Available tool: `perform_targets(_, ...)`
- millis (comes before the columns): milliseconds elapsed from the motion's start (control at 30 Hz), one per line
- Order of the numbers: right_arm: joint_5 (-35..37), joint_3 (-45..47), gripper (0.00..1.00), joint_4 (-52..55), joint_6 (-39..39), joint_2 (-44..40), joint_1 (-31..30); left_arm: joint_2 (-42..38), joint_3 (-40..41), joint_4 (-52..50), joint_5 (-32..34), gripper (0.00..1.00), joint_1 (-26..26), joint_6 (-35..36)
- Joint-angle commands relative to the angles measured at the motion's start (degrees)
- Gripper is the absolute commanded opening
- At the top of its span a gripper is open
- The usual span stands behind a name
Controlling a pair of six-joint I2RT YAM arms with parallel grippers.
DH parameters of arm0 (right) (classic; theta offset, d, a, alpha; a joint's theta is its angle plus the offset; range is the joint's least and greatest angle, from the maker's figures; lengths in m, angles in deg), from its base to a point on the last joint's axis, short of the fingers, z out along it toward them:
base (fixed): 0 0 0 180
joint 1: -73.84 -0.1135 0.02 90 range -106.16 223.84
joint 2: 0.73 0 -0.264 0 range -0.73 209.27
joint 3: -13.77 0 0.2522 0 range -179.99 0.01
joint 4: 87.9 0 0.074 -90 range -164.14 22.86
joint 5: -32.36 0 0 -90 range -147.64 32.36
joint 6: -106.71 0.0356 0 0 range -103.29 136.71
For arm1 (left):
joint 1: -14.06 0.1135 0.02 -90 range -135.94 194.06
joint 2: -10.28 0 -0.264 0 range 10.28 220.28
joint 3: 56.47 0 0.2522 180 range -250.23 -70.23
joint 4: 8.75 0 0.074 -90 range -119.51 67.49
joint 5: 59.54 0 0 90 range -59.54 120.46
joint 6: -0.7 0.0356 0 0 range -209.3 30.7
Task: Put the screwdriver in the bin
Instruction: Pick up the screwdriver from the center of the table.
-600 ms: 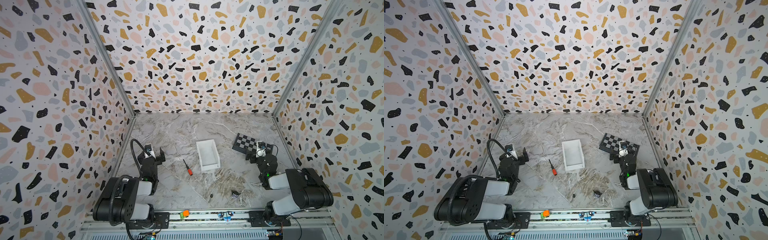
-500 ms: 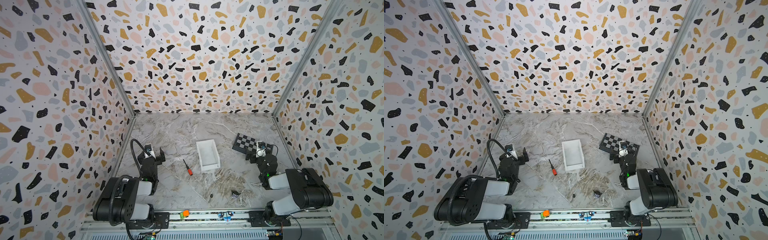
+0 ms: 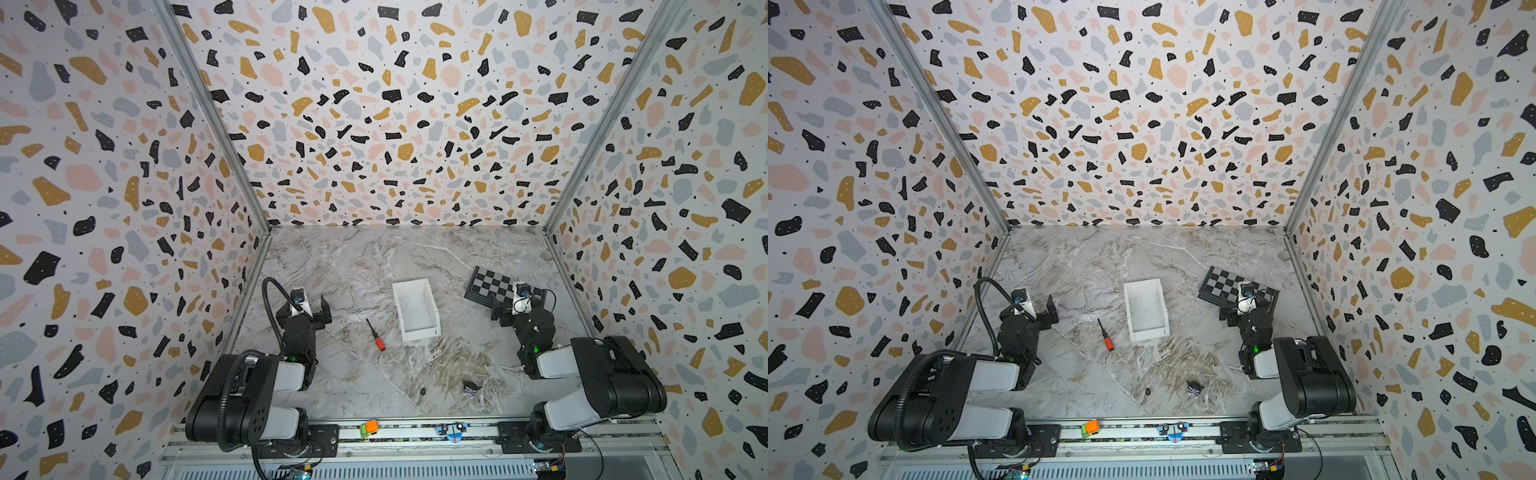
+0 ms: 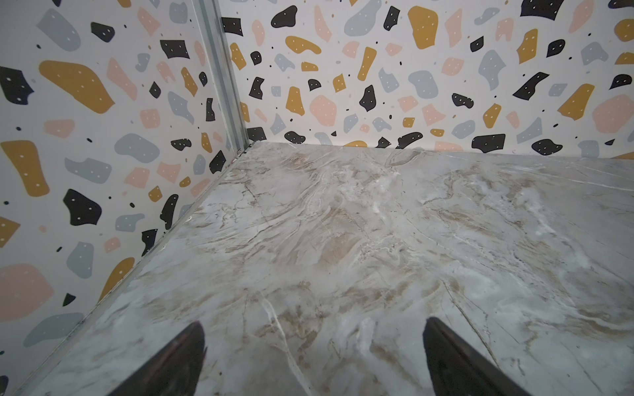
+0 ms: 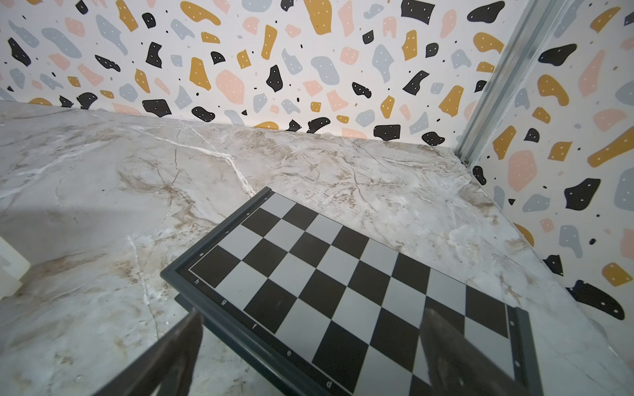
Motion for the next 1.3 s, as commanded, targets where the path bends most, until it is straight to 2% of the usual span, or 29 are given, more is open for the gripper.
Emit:
perform_targets(0,0.6,-1.2,0.99,-0.1,0.3,-0.5,-0.2,-0.4,-1.0,2.4,-0.2,1.00,-0.2,0.6)
perform_targets(733,0.3,-1.0,0.99,-0.4,0.7,-0.7,0.1,-0.8,-1.3,1.5,2.3,1.00,-0.2,-0.4)
perform_targets(800,-0.5,-0.7,0.99,-0.6,0.6,-0.7,0.1,-1.7,-1.7,1.2,5.1,1.00,-0.2,-1.8)
perform_targets(833,-0.9,-0.9,0.99,-0.6,0.5,-0.8,0.3,-3.3,-2.6,-1.2,6.4,1.00,-0.2,-2.0)
perform_targets(933,-2.4,-4.0,0.99,6.7,1.0,-3.5,1.0,-10.4,-9.5,-19.9,7.8,1.00,-0.2,-3.4)
perform_targets(1100,-3.8,-9.1,0.99,23.4,4.7,-12.8,2.7,-20.7,-22.5,-46.1,17.7,1.00,-0.3,-20.2)
perform_targets(1167,-5.2,-10.5,0.99,28.8,5.4,-18.2,2.7,-23.9,-26.4,-52.9,17.9,1.00,-0.5,-21.7)
perform_targets(1267,-5.6,-13.0,0.99,35.9,7.5,-24.7,2.4,-28.0,-29.5,-58.4,14.7,1.00,-0.6,-23.9)
